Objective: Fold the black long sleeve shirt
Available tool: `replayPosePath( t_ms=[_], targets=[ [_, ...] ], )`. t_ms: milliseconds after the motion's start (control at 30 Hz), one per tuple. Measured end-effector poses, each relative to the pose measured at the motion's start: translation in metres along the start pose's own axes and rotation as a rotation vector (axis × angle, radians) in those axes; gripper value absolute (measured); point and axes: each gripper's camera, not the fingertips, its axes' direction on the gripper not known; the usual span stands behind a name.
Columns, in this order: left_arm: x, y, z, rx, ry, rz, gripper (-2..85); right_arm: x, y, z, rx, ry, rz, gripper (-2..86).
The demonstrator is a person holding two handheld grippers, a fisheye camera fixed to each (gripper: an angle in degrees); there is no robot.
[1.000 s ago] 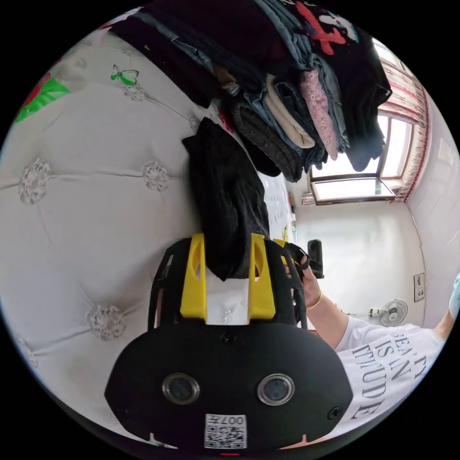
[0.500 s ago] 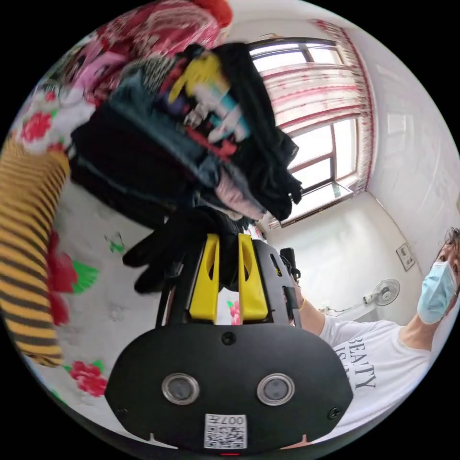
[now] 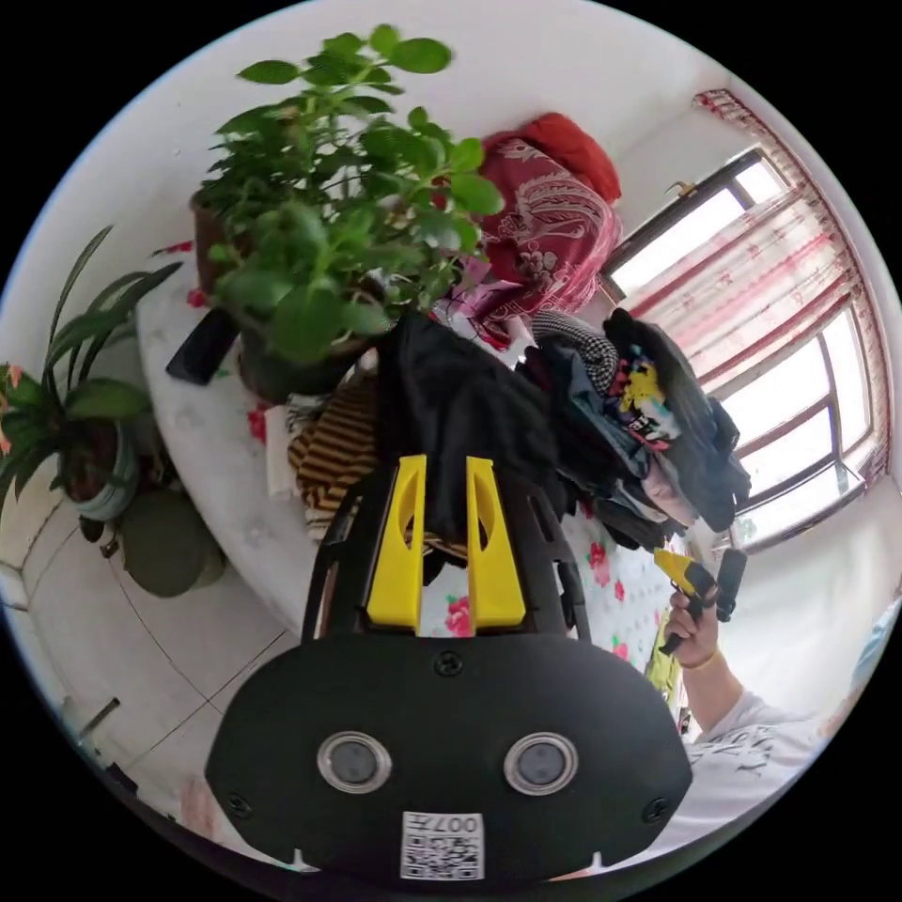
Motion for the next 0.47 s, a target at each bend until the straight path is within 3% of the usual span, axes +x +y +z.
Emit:
replayPosePath(
  t_ms=[133, 233, 467],
  targets=[
    [-0.012, 0.106, 0.016, 0.024, -0.122, -0.069, 4.8, 0.091, 0.137, -0.049, -0.116, 0.364, 0.229, 9.1],
    [0.023, 0.158, 0.036, -0.012, -0.193, -0.028, 4.1, 0.133, 0.244, -0.129, -0.075, 0.554, 0.475, 9.7],
    [0.167, 0.205, 0.111, -0.228, -0.037, 0.312, 5.2, 0.156, 0.409, -0.281, 0.108, 0.951, 0.84, 12.5]
  ],
)
